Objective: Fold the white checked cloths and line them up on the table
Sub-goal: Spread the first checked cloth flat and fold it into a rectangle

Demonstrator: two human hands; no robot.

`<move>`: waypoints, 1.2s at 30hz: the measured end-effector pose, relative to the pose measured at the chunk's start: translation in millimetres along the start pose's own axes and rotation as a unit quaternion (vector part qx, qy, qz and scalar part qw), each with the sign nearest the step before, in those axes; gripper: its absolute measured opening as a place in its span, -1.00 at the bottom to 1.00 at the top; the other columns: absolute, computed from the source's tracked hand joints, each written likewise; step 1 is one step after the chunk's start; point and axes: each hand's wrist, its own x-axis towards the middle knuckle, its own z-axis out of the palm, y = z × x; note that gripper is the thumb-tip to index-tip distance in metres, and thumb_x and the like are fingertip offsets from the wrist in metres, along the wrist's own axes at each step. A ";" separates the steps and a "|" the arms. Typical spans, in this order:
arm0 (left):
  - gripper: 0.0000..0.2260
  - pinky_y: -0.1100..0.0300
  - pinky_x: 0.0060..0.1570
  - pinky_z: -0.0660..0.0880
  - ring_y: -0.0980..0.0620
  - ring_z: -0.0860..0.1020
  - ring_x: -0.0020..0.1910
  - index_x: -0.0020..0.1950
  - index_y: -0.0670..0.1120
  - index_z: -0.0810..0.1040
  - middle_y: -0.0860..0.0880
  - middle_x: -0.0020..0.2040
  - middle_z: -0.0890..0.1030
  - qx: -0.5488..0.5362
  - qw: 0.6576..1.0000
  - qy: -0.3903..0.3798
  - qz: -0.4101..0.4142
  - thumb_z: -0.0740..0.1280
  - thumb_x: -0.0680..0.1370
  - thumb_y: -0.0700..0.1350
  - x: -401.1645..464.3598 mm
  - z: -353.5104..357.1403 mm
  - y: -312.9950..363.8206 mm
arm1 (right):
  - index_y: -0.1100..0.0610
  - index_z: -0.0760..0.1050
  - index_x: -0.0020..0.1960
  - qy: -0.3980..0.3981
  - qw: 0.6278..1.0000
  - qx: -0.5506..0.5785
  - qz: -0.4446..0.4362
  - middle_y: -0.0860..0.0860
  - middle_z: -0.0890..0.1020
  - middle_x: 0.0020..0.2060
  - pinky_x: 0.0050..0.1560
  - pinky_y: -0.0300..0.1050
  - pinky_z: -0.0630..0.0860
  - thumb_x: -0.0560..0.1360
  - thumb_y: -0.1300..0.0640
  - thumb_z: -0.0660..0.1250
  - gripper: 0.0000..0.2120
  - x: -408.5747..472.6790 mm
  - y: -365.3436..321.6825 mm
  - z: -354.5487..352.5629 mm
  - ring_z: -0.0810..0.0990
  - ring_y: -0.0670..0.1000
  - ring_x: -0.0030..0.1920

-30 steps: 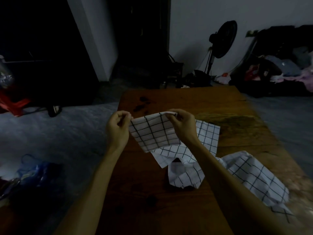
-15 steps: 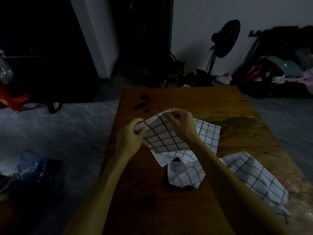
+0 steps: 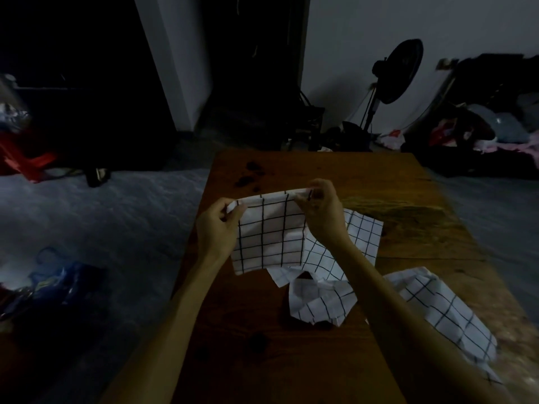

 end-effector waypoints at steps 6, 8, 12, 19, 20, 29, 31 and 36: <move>-0.91 0.32 -0.32 0.43 0.20 0.51 -0.26 -0.14 0.09 0.52 0.15 -0.30 0.54 0.040 0.997 -0.027 0.057 0.31 0.55 -0.08 -1.6 5.9 14.2 | 0.02 0.43 0.33 -0.039 0.940 -0.253 -0.224 0.03 0.49 0.29 0.35 0.02 0.10 0.55 0.03 0.29 -0.65 0.1 -17.1 30.6 0.29 0.12 0.39; -0.93 0.38 -0.31 0.45 0.25 0.54 -0.23 -0.05 0.06 0.56 0.18 -0.25 0.56 0.040 0.997 -0.029 0.054 0.30 0.56 -0.08 -2.3 2.1 12.5 | 0.03 0.55 0.14 -0.038 0.938 -0.239 -0.246 0.01 0.61 0.10 0.27 0.02 0.17 0.57 0.04 0.23 -0.80 2.2 -21.4 36.4 0.44 0.12 0.24; -0.87 0.45 -0.34 0.42 0.31 0.53 -0.30 -0.03 -0.01 0.61 0.21 -0.30 0.54 0.042 0.999 -0.022 0.024 0.27 0.57 -0.06 -5.2 -8.1 6.2 | 0.02 0.57 0.03 -0.051 0.955 -0.201 -0.212 -0.07 0.64 -0.03 0.20 -0.04 0.25 0.58 0.09 0.24 -0.86 7.5 -21.4 34.5 0.52 0.03 0.06; -0.85 0.18 -0.33 0.48 0.06 0.57 -0.29 -0.03 -0.02 0.61 0.05 -0.28 0.61 0.052 0.998 -0.045 0.008 0.25 0.58 -0.17 -12.9 -2.0 4.9 | 0.14 0.58 0.08 -0.121 0.955 -0.130 -0.239 0.03 0.66 -0.04 -0.13 -0.19 0.53 0.56 0.16 0.28 -0.85 -2.9 -40.7 46.0 0.57 -0.07 -0.12; -0.85 0.28 -0.29 0.44 0.09 0.58 -0.24 -0.01 -0.01 0.61 0.07 -0.24 0.61 0.042 0.998 -0.044 -0.002 0.25 0.58 -0.16 -14.0 -2.2 4.8 | 0.16 0.59 0.06 -0.117 0.959 -0.121 -0.229 0.04 0.66 -0.05 -0.16 -0.25 0.51 0.56 0.20 0.28 -0.86 -3.1 -42.9 46.9 0.57 -0.08 -0.14; -0.75 0.20 -0.05 0.42 -0.14 0.54 0.09 0.21 -0.22 0.52 -0.21 0.10 0.58 0.110 0.982 -0.069 -0.140 0.19 0.62 -0.13 -30.5 -4.3 -17.7 | 0.16 0.59 0.09 -0.037 0.982 -0.039 -0.179 -0.03 0.64 -0.01 -0.09 -0.34 0.55 0.54 0.22 0.30 -0.84 5.2 -57.6 21.9 0.60 -0.13 -0.07; -0.76 0.34 -0.26 0.39 -0.09 0.59 -0.08 0.14 -0.17 0.56 -0.16 -0.07 0.62 0.122 0.980 -0.093 -0.126 0.19 0.62 -0.08 -32.3 -4.5 -24.1 | 0.15 0.59 0.10 -0.031 0.982 -0.050 -0.181 -0.01 0.65 0.01 -0.07 -0.29 0.56 0.54 0.21 0.30 -0.83 7.1 -58.3 19.2 0.60 -0.12 -0.06; -0.72 0.39 -0.37 0.27 0.23 0.40 -0.38 -0.09 -0.06 0.54 0.10 -0.35 0.42 0.161 0.966 -0.152 -0.130 0.12 0.62 0.05 -30.5 -0.7 -23.7 | 0.15 0.60 0.10 0.018 0.983 -0.053 -0.174 0.01 0.66 0.03 -0.04 -0.26 0.57 0.54 0.19 0.32 -0.83 11.2 -49.9 20.0 0.60 -0.12 -0.04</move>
